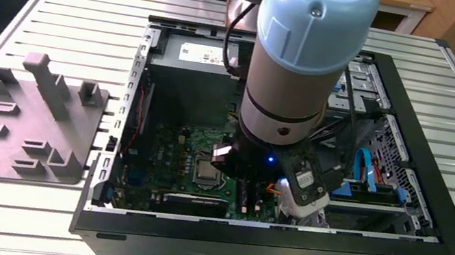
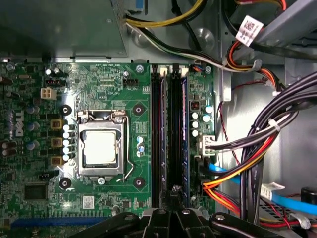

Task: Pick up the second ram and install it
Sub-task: 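Press down the second ram until it locks into place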

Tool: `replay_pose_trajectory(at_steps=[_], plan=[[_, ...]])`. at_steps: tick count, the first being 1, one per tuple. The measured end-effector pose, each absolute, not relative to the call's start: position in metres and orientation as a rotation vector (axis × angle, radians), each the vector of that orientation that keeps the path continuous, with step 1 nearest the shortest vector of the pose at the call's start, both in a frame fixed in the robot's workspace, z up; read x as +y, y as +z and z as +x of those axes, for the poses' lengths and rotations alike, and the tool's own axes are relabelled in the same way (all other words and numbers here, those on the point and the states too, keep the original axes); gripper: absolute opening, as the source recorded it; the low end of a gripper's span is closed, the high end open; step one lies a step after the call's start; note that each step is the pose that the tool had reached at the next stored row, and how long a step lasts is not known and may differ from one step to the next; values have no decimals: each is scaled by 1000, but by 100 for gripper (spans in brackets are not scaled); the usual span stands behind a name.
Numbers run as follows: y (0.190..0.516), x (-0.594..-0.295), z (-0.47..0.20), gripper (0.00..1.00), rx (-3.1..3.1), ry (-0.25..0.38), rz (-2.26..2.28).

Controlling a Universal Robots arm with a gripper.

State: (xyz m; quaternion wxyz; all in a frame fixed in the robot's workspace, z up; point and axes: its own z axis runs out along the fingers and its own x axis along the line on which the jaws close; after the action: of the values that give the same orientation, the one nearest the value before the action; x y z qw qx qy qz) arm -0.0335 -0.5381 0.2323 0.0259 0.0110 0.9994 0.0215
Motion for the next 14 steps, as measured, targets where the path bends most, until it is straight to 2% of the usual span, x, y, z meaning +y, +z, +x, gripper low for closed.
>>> replay_pose_trajectory(at_steps=[14], plan=[[224, -540, -33, 10, 3089, 67, 34]])
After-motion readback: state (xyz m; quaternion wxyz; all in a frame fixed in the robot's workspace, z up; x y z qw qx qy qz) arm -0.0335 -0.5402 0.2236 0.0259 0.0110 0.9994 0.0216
